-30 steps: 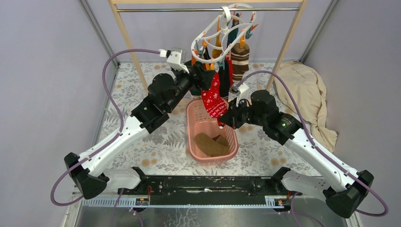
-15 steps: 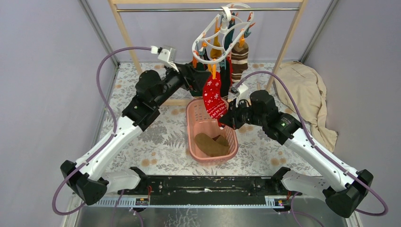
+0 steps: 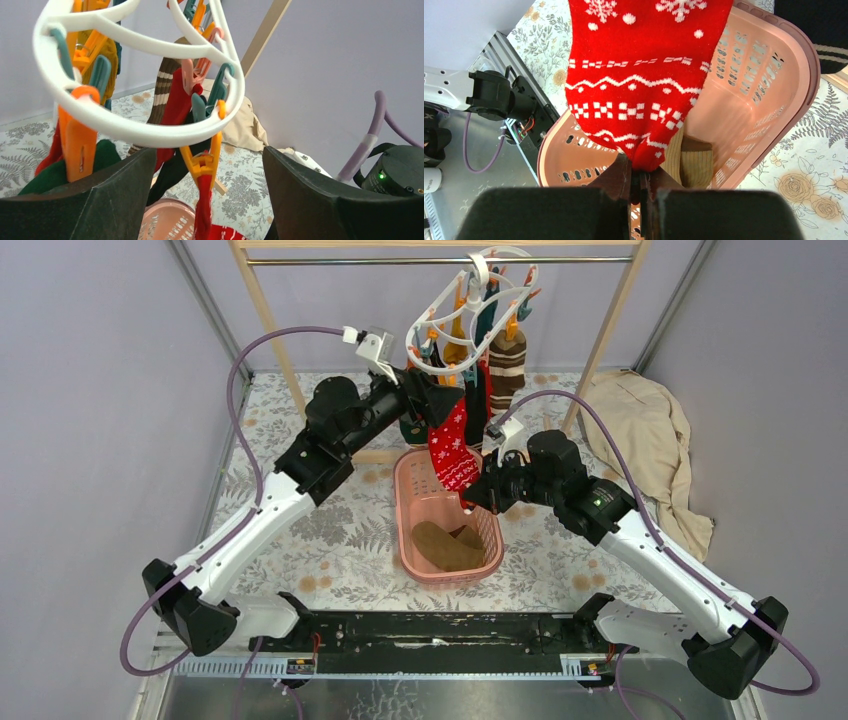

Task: Remove the socks clipped to the hanger
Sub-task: Remove the sock from the hanger.

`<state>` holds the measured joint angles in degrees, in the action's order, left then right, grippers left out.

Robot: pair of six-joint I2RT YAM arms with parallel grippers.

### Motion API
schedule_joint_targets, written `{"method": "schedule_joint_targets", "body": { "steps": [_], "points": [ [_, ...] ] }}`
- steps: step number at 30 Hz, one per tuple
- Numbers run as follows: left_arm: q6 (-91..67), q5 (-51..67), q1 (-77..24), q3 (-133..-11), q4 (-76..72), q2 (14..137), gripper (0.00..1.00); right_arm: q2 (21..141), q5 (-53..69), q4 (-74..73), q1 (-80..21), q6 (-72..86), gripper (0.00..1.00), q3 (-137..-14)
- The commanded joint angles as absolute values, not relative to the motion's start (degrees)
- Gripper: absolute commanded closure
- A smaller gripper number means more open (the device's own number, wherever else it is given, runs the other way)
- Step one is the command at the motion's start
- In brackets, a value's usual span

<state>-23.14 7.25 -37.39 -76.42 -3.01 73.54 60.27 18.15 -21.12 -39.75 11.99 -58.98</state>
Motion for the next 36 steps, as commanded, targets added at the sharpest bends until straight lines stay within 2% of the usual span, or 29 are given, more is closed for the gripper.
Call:
{"method": "schedule_joint_targets", "body": {
  "steps": [1, 9, 15, 23, 28, 36],
  "points": [
    [-21.8, 5.7, -38.3, -80.0, -5.0, 75.8, 0.17, 60.2, 19.7, -18.8, -40.2, 11.7, 1.00, -61.1],
    [-20.8, 3.0, -38.8, -81.2, -3.7, 76.8, 0.22, 60.2, 19.4, -19.3, -40.1, 11.3, 1.00, -61.2],
    [-20.3, 2.2, -38.8, -81.4, -3.5, 76.6, 0.34, 60.2, 19.7, -18.6, -40.2, 11.4, 1.00, -60.4],
    [-20.0, 2.0, -38.8, -82.4, -3.5, 77.1, 0.41, 60.1, 19.7, -18.5, -40.1, 11.5, 1.00, -59.7],
    [-19.9, 1.6, -38.8, -83.1, -2.8, 77.5, 0.60, 60.2, 19.6, -18.3, -40.1, 11.3, 1.00, -59.4],
    [-19.7, 1.2, -38.8, -83.8, -1.2, 78.1, 0.72, 60.2, 20.2, -18.0, -40.1, 11.6, 1.00, -58.6]
  ]
}}
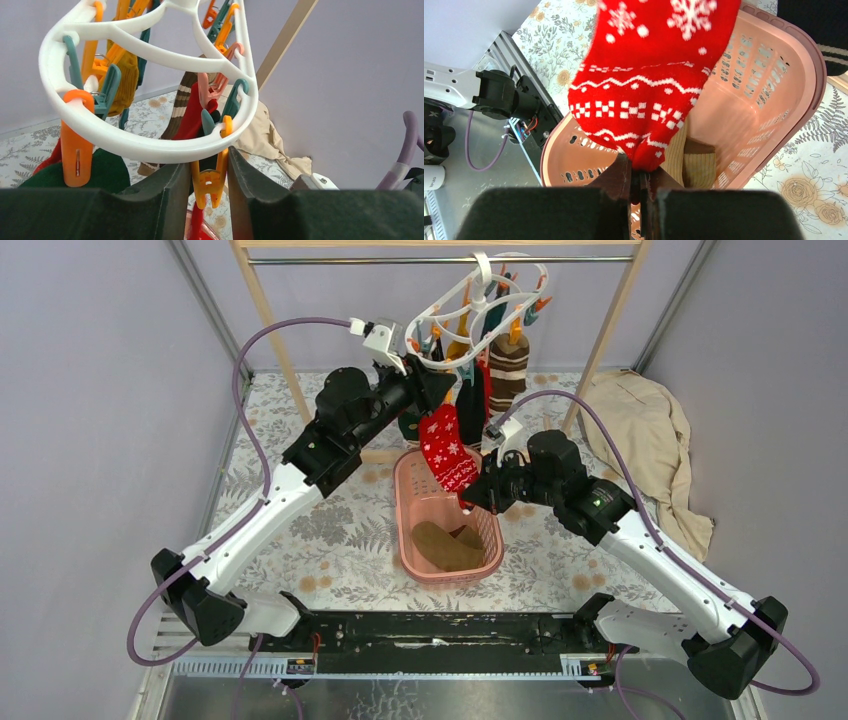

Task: Remove the socks clipped to the hanger
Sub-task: Remove the sock from the hanger, then place the sock in the bin.

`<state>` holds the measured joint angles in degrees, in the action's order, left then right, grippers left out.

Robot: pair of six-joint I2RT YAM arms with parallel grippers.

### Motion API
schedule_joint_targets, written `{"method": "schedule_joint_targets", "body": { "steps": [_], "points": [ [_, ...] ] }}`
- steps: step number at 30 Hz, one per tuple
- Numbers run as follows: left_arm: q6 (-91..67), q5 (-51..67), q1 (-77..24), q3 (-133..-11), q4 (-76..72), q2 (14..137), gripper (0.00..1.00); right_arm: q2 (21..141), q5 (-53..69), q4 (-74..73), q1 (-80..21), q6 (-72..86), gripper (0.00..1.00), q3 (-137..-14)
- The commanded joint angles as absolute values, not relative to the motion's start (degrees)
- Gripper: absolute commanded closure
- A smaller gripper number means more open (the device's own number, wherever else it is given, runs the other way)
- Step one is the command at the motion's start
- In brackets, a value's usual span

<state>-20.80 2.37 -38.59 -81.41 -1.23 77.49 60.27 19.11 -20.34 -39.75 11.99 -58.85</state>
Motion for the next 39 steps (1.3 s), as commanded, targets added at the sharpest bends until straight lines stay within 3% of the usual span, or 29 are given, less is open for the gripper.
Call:
{"method": "schedule_joint_targets", "body": {
  "steps": [1, 6, 8, 14, 20, 23, 25, 31, 34, 39],
  "points": [
    [-19.6, 1.1, -38.8, -84.1, -0.6, 78.2, 0.74, 60.2, 20.4, -18.1, -40.1, 11.7, 1.00, -58.4],
    [-19.8, 1.3, -38.8, -83.5, -0.6, 77.9, 0.74, 59.6, 22.3, -18.9, -40.1, 12.0, 1.00, -57.2],
    [-19.9, 1.3, -38.8, -82.9, -0.7, 77.4, 0.70, 59.2, 23.4, -19.0, -40.1, 12.0, 1.00, -56.3],
    [-20.4, 1.3, -38.8, -80.9, -0.2, 76.0, 0.32, 60.3, 24.5, -19.9, -40.1, 11.8, 1.00, -55.0],
    [-21.0, 0.6, -38.8, -77.4, -0.2, 73.4, 0.14, 62.6, 24.3, -20.6, -40.1, 11.7, 0.98, -54.7],
    [-21.3, 0.7, -38.9, -76.0, -0.2, 72.3, 0.02, 63.6, 23.8, -20.9, -40.1, 11.7, 0.89, -54.4],
    [-21.6, 0.8, -39.0, -75.1, -0.2, 71.5, 0.01, 64.2, 22.9, -21.0, -40.1, 11.5, 0.76, -54.0],
    [-22.3, 1.1, -39.6, -72.3, -0.2, 68.8, 0.01, 66.3, 20.1, -21.3, -40.1, 12.0, 0.51, -53.4],
    [-22.7, 1.1, -40.1, -70.8, -0.2, 67.0, 0.01, 66.9, 18.6, -21.4, -40.1, 12.4, 0.42, -53.3],
    [-23.0, 0.2, -40.6, -68.5, 1.5, 63.1, 0.01, 66.6, 15.7, -20.5, -40.1, 13.5, 0.37, -52.1]
  ]
}}
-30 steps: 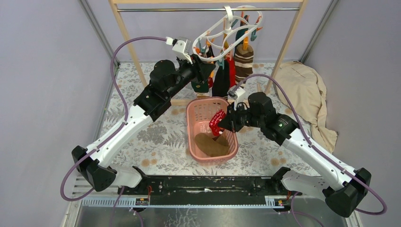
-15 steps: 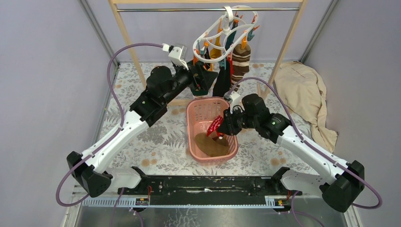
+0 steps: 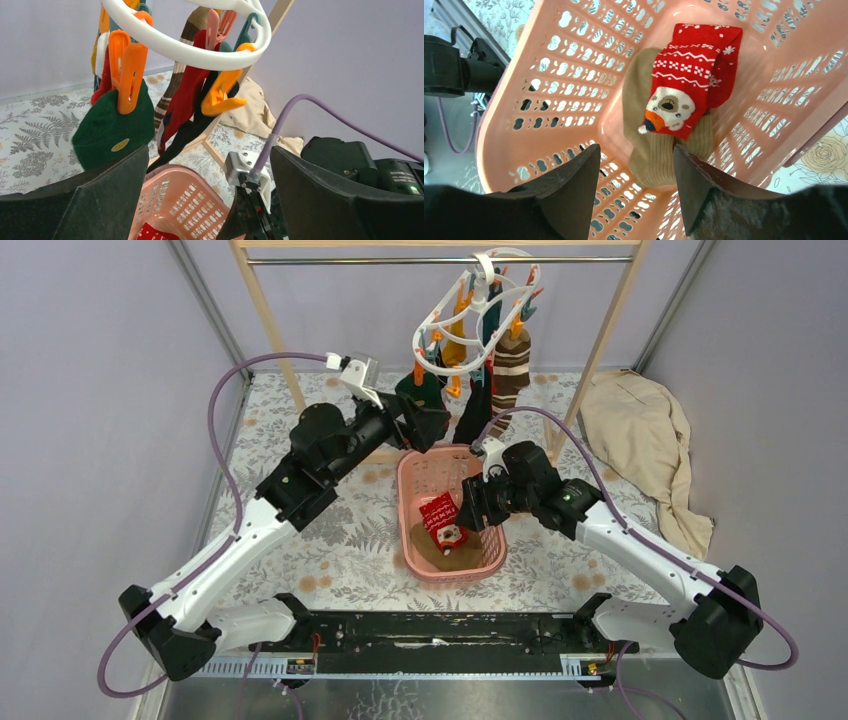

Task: Remove the socks clipped to the hanger
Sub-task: Place the sock in the bin.

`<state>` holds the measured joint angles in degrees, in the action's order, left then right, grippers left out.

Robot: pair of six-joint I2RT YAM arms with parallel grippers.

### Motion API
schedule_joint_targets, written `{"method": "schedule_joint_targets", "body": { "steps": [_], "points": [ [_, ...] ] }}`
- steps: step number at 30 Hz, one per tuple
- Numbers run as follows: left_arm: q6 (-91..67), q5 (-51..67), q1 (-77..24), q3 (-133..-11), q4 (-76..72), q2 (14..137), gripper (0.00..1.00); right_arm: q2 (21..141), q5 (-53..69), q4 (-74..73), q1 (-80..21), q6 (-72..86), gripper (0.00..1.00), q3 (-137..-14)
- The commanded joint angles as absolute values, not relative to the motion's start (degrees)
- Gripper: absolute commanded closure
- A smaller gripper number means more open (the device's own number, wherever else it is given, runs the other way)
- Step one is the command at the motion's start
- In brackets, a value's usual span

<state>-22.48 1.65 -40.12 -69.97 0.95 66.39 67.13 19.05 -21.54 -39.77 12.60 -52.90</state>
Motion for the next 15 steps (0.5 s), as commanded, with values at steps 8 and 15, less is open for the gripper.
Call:
{"method": "schedule_joint_targets", "body": {
  "steps": [8, 15],
  "points": [
    [-23.8, -1.7, -40.7, -65.4, 4.4, 58.3, 0.01, 62.8, 15.1, -19.5, -40.1, 15.3, 0.26, -51.8],
    [-25.2, -2.2, -40.7, -63.1, 6.2, 54.8, 0.01, 57.2, 19.6, -17.7, -40.1, 16.3, 0.20, -54.2]
  ]
}}
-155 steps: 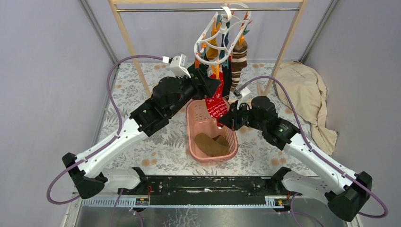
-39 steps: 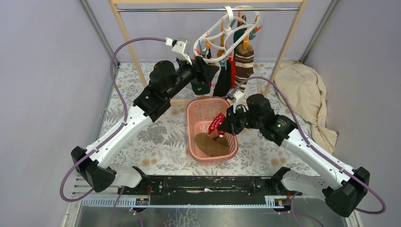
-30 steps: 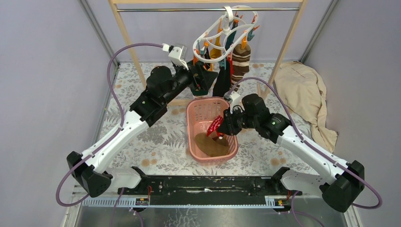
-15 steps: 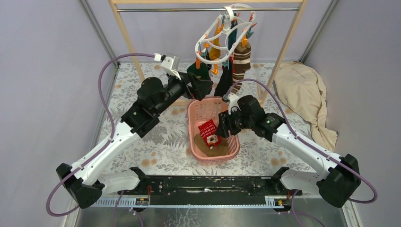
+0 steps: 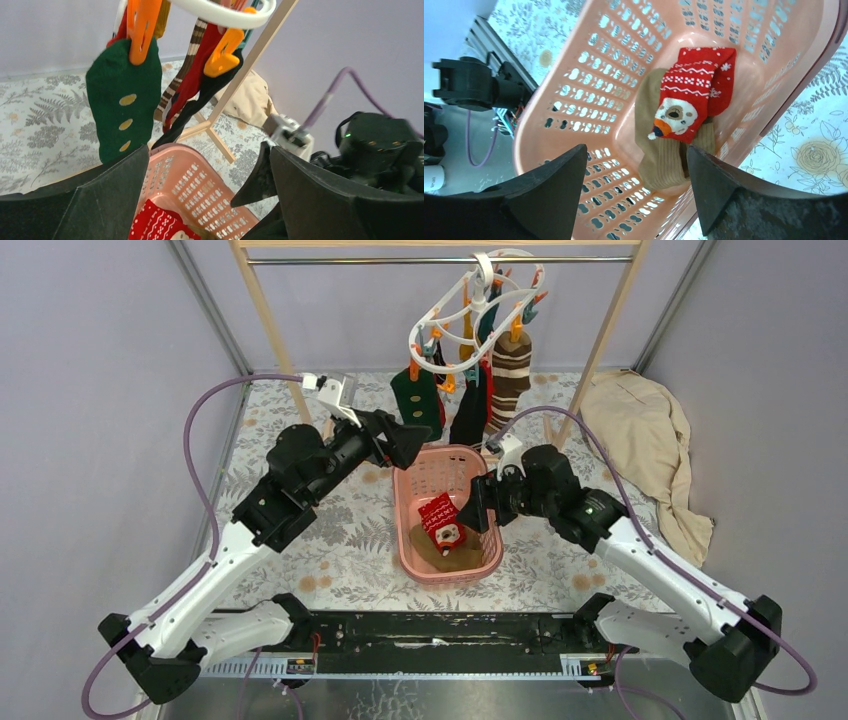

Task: Remove the socks clipped to the hanger
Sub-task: Place the sock in the bin.

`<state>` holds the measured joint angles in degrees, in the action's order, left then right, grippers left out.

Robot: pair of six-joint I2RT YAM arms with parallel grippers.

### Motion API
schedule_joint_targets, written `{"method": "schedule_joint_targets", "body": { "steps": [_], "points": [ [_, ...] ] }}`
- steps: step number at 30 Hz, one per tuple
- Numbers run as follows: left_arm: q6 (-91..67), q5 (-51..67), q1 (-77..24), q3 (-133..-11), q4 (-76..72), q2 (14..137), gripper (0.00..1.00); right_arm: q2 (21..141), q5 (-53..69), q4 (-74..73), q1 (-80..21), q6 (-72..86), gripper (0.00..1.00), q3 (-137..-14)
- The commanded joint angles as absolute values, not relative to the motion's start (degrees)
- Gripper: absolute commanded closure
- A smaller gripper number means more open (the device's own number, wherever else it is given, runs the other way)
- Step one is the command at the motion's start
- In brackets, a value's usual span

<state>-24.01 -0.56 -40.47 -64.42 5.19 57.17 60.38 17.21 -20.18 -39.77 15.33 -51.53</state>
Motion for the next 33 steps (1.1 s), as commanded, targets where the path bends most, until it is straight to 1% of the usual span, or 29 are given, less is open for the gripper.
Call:
{"method": "schedule_joint_targets", "body": {
  "steps": [1, 10, 33],
  "points": [
    [-25.4, -2.3, -40.7, -62.6, 6.3, 54.3, 0.01, 56.3, 19.5, -17.7, -40.1, 16.3, 0.20, -54.6],
    [-26.4, -2.8, -40.8, -61.3, 7.9, 51.0, 0.01, 50.6, 18.2, -18.8, -40.1, 17.9, 0.18, -56.1],
    [-26.6, -3.1, -40.7, -60.7, 8.6, 50.1, 0.01, 50.4, 18.1, -19.1, -40.1, 18.7, 0.17, -55.3]
  ]
}}
